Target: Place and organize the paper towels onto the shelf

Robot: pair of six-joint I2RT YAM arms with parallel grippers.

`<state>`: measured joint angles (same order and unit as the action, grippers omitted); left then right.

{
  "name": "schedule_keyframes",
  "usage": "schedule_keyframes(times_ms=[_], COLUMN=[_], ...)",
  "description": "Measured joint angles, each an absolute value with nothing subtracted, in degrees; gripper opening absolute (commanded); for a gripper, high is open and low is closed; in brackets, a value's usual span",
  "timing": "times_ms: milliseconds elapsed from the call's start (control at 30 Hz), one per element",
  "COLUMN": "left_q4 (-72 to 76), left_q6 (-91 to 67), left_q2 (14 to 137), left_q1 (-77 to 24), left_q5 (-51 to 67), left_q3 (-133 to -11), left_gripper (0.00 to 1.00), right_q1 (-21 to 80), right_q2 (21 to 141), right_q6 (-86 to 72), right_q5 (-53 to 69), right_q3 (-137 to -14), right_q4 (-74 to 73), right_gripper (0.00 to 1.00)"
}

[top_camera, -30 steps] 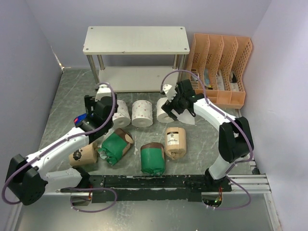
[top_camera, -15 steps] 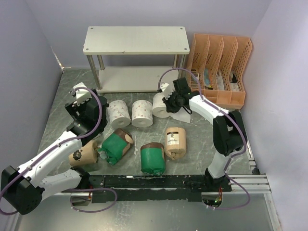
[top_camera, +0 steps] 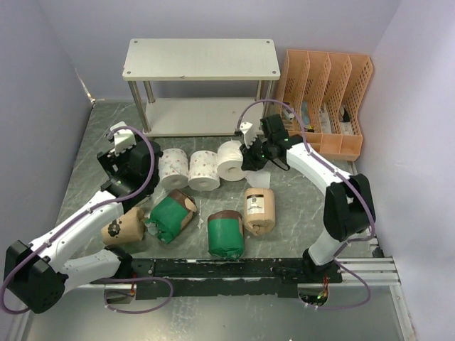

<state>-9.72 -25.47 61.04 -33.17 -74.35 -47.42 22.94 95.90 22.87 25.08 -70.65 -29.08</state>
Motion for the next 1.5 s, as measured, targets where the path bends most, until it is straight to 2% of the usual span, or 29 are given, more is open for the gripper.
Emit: schedule_keyframes(times_ms=[133, 300, 533, 967, 1200, 1333, 1500], left_q4=[-9.8, -10.7, -11.2, -13.8, -22.4, -26.5, -26.8], left_q6=[-25.5, -25.5, -25.3, -25.3, -33.2, -38.2, -39.5], left_q2=[62.0, 64.0, 65.0, 69.0, 72.3, 72.4, 71.4], left_q1=[-32.8, -32.6, -32.3, -31.5, -30.2, -28.1, -24.7], left_q5=[-74.3, -74.3, -74.3, -76.0, -76.6, -75.5, -72.1], left_q3=[-47.4, -47.4, -47.4, -48.6, -53.3, -55.6, -55.7], left_gripper=[0.96, 0.96, 0.96, 0.96, 0.96, 0.96, 0.96], right_q1=[23.0, 23.0, 22.3, 20.6, 12.6, 11.4, 8.9], right_q2=[94.0, 96.7, 97.3, 83.7, 79.5, 80.0, 82.1], right_q6=[18.7, 11.6, -3.2, -13.0, -22.1, -21.7, -20.6], right_q5=[27.9, 25.6, 22.7, 27.7, 30.0, 27.5, 28.3], right_q3=[-73.5, -81.5, -82.8, -69.6, -64.8, -68.3, -79.8], right_q4=[-31.7, -36.1, -41.1, -32.8, -24.5, -26.7, -30.2], right_gripper=[0.0, 0.0, 0.0, 0.0, 0.0, 0.0, 0.0])
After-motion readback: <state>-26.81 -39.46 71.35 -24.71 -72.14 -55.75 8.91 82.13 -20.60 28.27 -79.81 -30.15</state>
